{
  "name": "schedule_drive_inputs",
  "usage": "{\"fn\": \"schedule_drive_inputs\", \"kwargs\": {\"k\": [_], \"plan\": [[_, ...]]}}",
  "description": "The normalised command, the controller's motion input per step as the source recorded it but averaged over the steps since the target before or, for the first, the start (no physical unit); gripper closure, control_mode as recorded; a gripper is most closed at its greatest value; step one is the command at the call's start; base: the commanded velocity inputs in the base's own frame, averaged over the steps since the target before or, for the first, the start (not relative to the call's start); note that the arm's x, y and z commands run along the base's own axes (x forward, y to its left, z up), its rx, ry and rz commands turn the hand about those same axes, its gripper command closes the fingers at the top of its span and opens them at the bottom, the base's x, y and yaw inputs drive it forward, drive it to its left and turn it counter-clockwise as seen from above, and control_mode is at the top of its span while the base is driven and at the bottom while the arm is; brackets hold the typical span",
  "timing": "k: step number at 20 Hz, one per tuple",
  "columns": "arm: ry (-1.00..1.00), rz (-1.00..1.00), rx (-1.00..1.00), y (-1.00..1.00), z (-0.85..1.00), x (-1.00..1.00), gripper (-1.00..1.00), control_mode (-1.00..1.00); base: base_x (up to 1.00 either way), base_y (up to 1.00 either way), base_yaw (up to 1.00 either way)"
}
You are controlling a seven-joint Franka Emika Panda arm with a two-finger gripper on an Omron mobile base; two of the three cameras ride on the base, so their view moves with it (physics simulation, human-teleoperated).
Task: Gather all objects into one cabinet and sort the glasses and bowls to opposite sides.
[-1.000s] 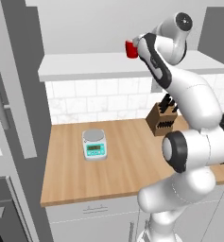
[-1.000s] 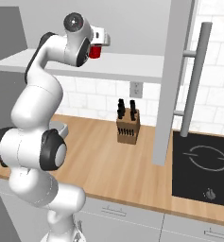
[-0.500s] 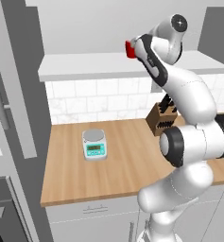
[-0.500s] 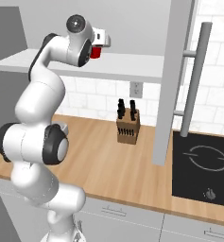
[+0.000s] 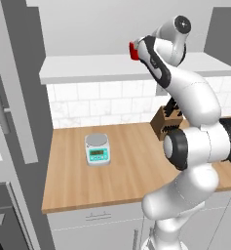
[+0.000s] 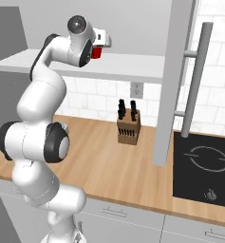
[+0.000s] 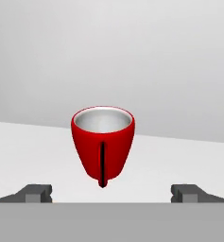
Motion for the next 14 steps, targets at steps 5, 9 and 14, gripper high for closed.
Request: {"fn": "schedule_drive_inputs", "kwargs": {"k": [5,9,14], "plan": [[0.00,0.00,0.00,0.00,-0.08,0.21,-1.00,-1.00,0.00,0.00,0.00],[0.00,0.00,0.00,0.00,-0.05,0.37,-1.00,-1.00,0.00,0.00,0.00],[0.00,0.00,0.00,0.00,-0.01,0.25,-1.00,-1.00,0.00,0.00,0.00]]}}
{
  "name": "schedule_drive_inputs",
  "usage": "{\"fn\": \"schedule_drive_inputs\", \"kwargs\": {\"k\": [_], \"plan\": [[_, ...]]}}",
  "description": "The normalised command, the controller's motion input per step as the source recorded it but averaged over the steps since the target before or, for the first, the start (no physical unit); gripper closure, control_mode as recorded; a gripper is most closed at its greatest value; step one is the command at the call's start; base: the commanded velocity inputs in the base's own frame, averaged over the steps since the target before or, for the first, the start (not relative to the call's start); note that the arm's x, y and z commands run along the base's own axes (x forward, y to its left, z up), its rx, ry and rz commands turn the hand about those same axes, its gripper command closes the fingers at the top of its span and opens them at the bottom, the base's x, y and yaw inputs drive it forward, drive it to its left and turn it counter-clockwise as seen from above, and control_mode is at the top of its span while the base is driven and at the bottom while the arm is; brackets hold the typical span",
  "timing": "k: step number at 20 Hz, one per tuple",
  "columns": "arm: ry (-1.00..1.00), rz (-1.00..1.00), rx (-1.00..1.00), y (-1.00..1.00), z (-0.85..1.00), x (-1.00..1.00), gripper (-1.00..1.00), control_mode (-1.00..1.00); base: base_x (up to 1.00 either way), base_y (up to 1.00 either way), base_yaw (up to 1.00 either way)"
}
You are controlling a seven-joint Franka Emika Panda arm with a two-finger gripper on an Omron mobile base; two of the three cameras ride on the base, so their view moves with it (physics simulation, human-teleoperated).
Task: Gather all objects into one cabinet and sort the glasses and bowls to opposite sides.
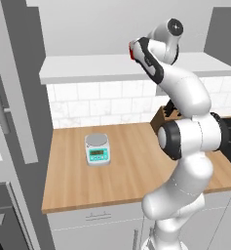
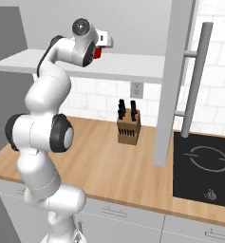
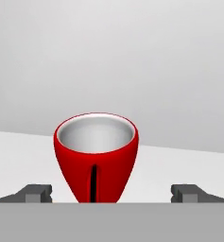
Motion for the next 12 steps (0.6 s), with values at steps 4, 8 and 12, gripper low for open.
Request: {"fn": "schedule_drive_inputs", "kwargs": {"k": [4,8,12], "plan": [[0.00,0.00,0.00,0.00,0.00,0.00,-1.00,-1.00,0.00,0.00,0.00],[0.00,0.00,0.00,0.00,0.00,0.03,-1.00,-1.00,0.00,0.00,0.00],[0.00,0.00,0.00,0.03,0.00,0.10,-1.00,-1.00,0.00,0.00,0.00]]}}
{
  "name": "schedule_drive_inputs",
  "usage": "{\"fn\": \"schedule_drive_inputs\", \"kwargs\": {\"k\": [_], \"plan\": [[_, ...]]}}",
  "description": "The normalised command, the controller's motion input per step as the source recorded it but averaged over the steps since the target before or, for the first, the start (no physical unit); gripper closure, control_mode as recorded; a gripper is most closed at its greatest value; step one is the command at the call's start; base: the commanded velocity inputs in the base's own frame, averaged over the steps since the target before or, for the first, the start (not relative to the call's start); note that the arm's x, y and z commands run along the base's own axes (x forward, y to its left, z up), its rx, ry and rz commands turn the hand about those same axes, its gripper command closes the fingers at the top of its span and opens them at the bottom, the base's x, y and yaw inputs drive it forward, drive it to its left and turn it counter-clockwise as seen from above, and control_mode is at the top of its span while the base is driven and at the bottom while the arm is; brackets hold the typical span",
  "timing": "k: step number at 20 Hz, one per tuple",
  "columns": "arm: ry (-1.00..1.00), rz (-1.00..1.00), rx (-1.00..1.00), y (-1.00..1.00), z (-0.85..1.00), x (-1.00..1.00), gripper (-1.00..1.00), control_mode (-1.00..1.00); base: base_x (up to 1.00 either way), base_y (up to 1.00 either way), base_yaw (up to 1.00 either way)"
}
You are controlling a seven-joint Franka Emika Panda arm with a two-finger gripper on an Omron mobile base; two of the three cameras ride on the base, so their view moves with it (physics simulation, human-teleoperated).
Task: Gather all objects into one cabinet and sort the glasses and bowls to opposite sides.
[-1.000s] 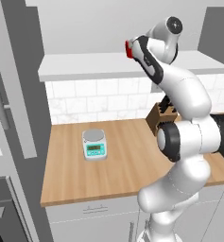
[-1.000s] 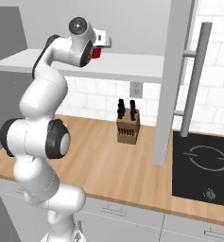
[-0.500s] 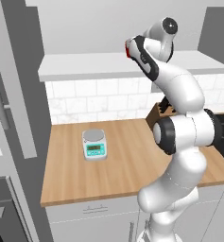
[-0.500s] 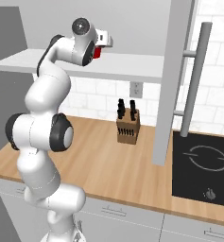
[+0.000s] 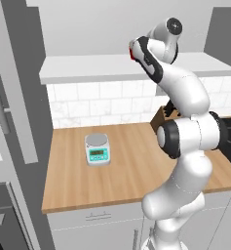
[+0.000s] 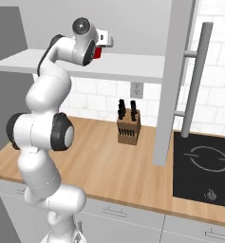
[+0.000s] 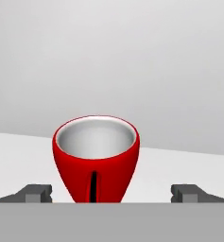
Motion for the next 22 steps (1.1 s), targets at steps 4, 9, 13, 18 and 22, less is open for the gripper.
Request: {"fn": "schedule_drive_inputs", "kwargs": {"k": [4,9,13,18,22], "plan": [[0.05,0.00,0.00,0.04,-0.02,0.23,-1.00,-1.00,0.00,0.00,0.00],[0.09,0.00,0.00,0.00,-0.02,0.24,-1.00,-1.00,0.00,0.00,0.00],[0.07,0.00,0.00,0.02,0.00,0.14,-1.00,-1.00,0.00,0.00,0.00],[0.02,0.00,0.00,0.04,0.00,0.11,-1.00,-1.00,0.00,0.00,0.00],[0.00,0.00,0.00,0.00,0.00,0.00,-1.00,-1.00,0.00,0.00,0.00]]}}
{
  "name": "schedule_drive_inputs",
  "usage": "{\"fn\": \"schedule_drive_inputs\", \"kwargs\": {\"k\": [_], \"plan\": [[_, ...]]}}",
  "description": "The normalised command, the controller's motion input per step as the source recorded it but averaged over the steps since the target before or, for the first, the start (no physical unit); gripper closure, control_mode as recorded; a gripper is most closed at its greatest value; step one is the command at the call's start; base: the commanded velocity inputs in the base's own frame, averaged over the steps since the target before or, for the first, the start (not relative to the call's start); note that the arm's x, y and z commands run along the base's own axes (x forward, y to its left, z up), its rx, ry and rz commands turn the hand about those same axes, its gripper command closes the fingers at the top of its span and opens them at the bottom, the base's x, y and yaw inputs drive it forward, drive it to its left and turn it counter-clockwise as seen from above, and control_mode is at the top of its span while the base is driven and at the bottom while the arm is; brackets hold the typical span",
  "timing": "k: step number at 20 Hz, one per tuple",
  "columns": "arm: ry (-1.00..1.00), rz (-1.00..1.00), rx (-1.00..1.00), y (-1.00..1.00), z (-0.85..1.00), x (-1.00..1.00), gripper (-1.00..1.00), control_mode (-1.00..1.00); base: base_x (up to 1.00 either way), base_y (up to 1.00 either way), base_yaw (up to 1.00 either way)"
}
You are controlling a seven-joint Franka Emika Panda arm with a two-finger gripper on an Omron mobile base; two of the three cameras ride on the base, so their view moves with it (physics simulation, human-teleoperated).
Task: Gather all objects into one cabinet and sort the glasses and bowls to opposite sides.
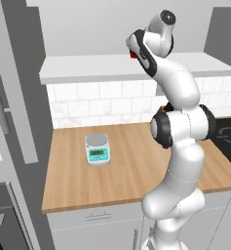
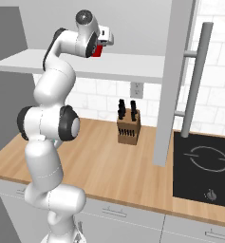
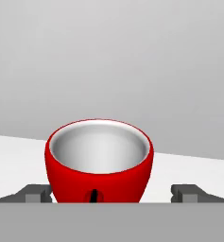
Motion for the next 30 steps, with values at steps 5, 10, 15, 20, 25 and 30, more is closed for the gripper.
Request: {"fn": "schedule_drive_inputs", "kwargs": {"k": [5,10,15,20,25,30], "plan": [[0.00,0.00,0.00,0.15,-0.09,-0.11,-1.00,-1.00,0.00,0.00,0.00],[-0.03,0.00,0.02,0.45,-0.25,-0.26,1.00,-1.00,0.00,0.00,0.00],[0.00,0.00,0.09,0.00,-0.08,-0.12,1.00,-1.00,0.00,0.00,0.00],[0.00,0.00,0.08,-0.01,-0.08,-0.02,1.00,-1.00,0.00,0.00,0.00],[0.00,0.00,0.08,-0.01,-0.01,0.00,1.00,-1.00,0.00,0.00,0.00],[-0.05,0.00,0.02,0.00,0.00,-0.21,1.00,-1.00,0.00,0.00,0.00]]}}
